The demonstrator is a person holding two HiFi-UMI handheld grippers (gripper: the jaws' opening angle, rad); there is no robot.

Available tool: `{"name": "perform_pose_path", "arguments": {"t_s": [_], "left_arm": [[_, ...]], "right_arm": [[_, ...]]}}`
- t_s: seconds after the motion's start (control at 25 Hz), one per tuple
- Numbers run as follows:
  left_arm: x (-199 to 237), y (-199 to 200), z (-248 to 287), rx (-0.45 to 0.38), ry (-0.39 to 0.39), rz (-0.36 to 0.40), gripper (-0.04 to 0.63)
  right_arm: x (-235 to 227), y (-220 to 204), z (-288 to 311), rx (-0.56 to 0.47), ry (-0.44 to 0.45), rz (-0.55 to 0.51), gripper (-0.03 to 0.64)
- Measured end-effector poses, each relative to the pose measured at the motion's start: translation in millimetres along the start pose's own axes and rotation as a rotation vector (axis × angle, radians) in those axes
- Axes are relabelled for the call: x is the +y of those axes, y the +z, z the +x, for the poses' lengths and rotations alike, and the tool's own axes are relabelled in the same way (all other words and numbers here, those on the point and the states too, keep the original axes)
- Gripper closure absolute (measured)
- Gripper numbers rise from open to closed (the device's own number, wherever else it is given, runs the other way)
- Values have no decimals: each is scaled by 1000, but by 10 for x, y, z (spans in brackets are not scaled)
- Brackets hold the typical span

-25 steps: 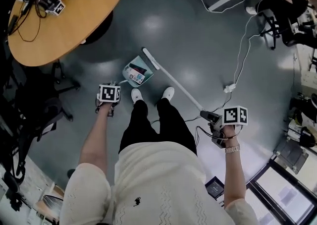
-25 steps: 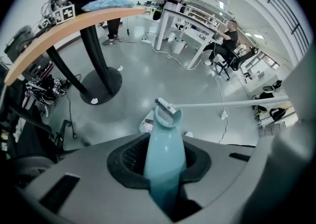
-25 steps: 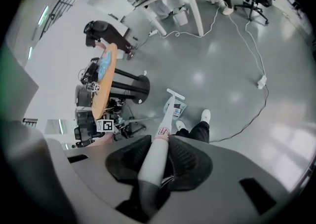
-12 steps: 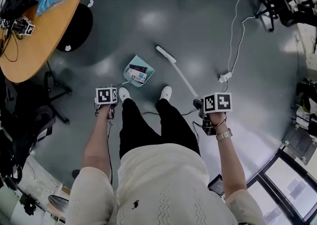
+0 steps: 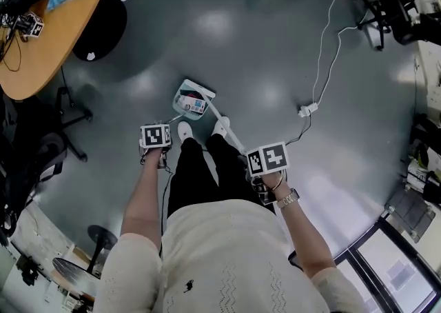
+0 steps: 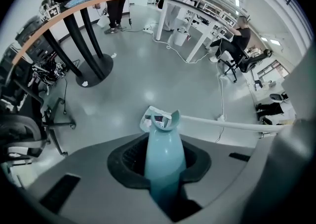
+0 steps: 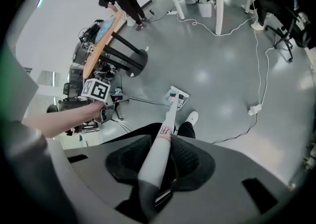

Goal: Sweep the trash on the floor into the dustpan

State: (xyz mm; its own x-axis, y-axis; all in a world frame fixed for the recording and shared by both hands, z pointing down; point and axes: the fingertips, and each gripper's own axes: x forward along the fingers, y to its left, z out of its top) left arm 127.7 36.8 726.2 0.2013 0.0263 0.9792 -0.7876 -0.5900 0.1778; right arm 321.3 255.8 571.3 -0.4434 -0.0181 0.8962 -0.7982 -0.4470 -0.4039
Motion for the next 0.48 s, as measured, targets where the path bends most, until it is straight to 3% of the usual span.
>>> {"name": "perform_pose_path", "arguments": {"t_s": [0.48], "left_arm": [[101, -170, 78, -29, -57, 65, 503]], "right_arm": [[269, -249, 321, 114, -94, -131, 495]]}}
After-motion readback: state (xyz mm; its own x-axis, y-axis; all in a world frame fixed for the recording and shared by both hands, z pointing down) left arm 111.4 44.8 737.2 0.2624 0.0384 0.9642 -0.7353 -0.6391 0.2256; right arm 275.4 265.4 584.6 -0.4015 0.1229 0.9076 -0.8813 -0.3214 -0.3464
